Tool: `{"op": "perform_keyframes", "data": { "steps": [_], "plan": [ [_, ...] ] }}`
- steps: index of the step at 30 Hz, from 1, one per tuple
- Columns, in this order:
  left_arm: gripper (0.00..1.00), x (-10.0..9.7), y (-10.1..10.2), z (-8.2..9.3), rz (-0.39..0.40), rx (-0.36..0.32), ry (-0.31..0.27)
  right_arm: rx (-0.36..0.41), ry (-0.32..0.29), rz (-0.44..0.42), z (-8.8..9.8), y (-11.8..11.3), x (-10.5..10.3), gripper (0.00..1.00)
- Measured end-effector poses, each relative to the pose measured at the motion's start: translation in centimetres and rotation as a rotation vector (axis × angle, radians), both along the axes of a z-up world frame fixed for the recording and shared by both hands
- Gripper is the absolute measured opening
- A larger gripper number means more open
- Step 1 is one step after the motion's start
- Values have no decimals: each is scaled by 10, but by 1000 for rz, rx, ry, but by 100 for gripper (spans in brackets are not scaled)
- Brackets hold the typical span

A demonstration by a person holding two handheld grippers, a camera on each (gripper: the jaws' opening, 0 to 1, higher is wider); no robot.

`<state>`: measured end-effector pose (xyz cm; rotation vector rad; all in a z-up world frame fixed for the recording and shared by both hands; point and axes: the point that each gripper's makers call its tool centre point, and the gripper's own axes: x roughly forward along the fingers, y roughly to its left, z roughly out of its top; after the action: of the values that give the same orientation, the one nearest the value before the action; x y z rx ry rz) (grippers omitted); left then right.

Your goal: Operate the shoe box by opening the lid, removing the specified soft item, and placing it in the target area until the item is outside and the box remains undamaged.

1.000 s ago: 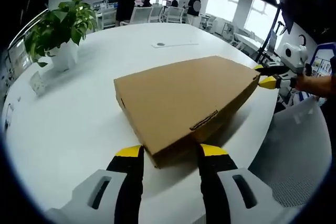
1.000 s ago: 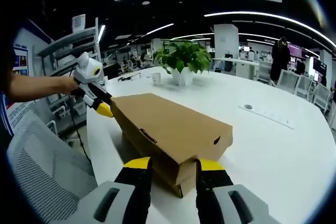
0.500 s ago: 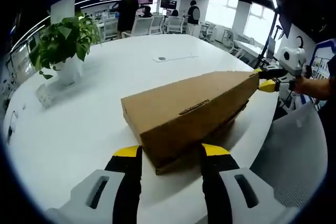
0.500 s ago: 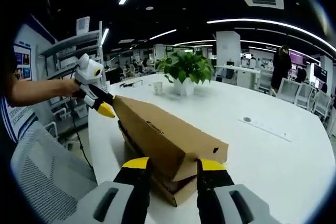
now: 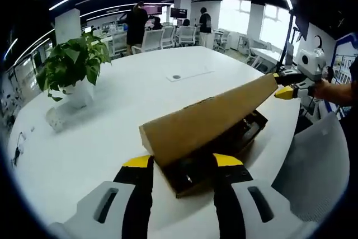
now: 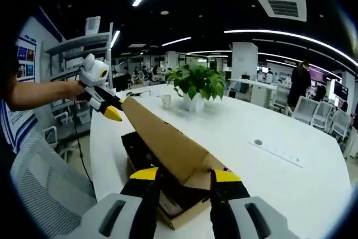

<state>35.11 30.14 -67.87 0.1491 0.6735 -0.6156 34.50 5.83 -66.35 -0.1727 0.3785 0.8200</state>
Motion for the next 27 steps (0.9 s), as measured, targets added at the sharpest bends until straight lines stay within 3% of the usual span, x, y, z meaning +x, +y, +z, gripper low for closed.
{"op": "perform_keyframes", "data": {
  "steps": [8,27],
  "plan": [
    [34,15,4,11,37,-3,-42,0,-27,-9,9,-1,12,31],
    [2,45,22,25,150,58,-133,-2,-73,-58,20,-7,36,25]
  ]
}}
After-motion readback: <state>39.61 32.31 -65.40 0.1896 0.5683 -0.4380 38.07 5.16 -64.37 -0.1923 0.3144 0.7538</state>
